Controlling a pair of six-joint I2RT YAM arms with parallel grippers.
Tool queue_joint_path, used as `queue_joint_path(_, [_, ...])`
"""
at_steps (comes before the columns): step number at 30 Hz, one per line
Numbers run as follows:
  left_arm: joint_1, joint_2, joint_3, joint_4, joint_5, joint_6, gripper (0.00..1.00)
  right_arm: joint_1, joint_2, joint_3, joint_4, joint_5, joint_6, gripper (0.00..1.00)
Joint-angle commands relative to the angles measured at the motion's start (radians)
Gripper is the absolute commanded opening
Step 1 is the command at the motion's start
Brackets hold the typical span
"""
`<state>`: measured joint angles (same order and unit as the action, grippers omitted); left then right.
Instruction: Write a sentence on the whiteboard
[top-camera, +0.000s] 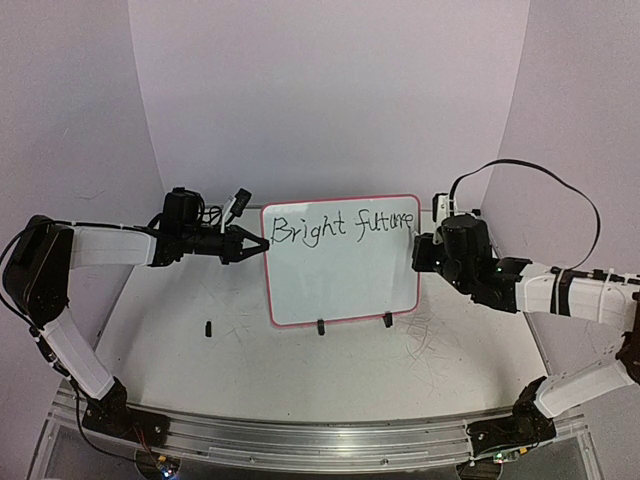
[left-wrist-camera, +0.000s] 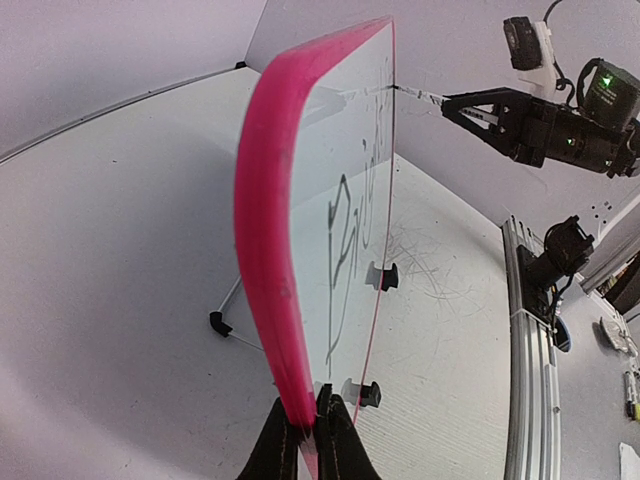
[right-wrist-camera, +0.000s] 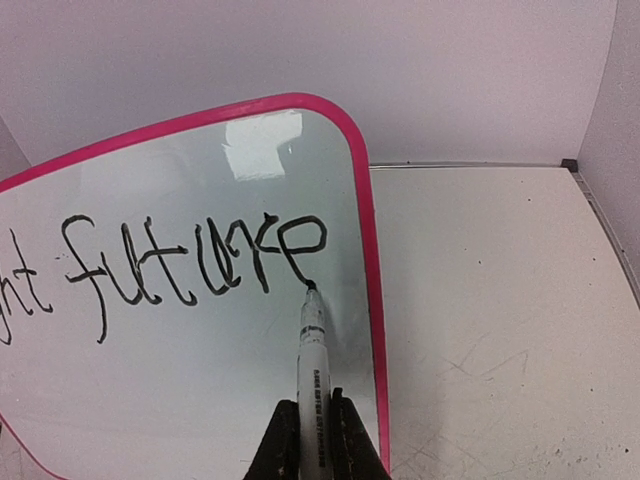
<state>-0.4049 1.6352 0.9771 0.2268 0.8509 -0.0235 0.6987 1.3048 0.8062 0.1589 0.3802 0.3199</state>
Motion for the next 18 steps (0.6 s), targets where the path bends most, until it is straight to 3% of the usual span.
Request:
queue_joint_path(1, [0.005, -0.054, 0.019, 0.062, -0.041, 0.067, 0.0, -0.005, -0.02, 0.012, -0.01, 0.053, 0.001, 0.0])
queue_joint_path(12, [0.005, -0.048, 0.022, 0.062, -0.045, 0.065, 0.0, -0.005, -0.029, 0.03, -0.009, 0.021, -0.031, 0.0])
queue_joint_path(18, [0.004, -0.053, 0.018, 0.06, -0.058, 0.069, 0.0, -0.004, -0.226, -0.007, -0.009, -0.142, -0.101, 0.0])
